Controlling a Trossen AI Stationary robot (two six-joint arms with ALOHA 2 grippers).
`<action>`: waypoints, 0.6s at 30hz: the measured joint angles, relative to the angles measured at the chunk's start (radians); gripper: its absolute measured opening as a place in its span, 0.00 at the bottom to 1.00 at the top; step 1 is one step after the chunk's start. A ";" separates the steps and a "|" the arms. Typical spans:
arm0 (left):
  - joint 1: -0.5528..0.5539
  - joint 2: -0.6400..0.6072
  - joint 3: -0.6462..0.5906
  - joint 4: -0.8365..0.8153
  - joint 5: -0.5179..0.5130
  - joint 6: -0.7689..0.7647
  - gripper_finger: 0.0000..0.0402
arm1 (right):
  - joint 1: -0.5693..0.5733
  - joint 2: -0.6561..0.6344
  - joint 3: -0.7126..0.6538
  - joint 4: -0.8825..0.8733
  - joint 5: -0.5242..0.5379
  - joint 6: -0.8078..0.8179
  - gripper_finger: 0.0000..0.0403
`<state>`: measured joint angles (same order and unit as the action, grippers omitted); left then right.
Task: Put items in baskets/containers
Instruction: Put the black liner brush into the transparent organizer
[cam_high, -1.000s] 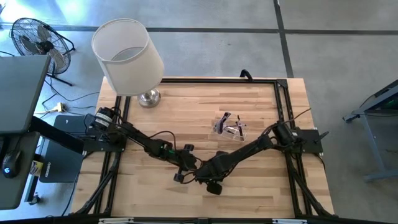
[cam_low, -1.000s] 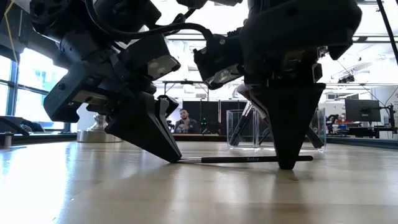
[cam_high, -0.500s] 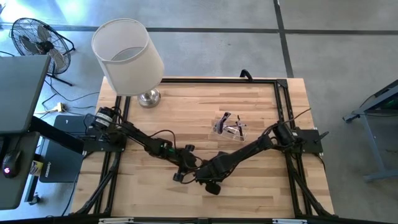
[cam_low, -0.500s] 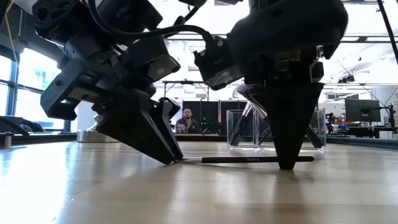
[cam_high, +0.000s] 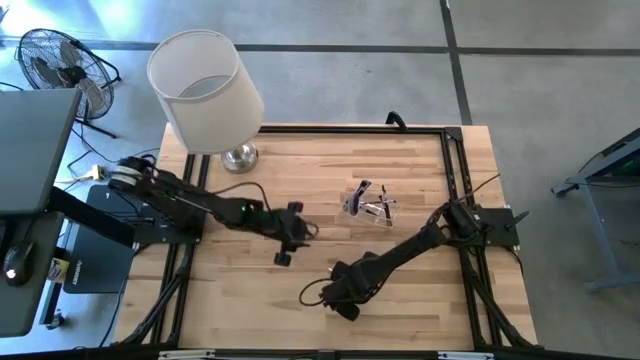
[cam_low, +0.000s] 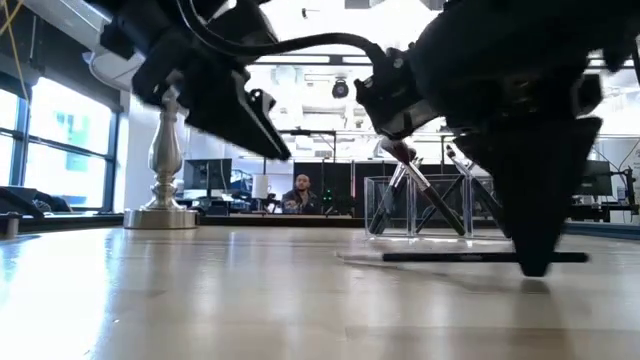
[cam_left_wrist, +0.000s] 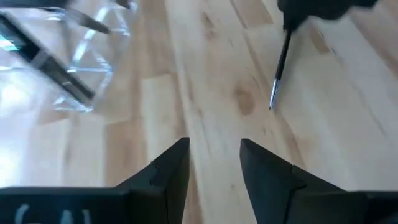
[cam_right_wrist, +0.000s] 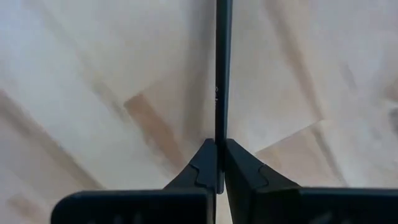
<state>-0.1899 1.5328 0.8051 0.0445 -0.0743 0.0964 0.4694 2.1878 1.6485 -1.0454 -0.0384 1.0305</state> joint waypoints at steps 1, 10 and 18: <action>0.012 -0.021 0.000 -0.011 0.012 -0.009 0.34 | 0.001 -0.004 0.000 0.000 0.023 0.013 0.01; 0.081 -0.089 0.000 -0.013 0.072 -0.119 0.34 | 0.032 -0.211 -0.247 0.250 0.214 0.103 0.01; 0.079 -0.092 0.001 0.094 0.066 -0.256 0.34 | 0.078 -0.647 -0.897 1.010 0.517 0.237 0.01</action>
<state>-0.1112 1.4410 0.8059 0.1390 -0.0079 -0.1600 0.5472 1.5403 0.7511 -0.0355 0.4787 1.2672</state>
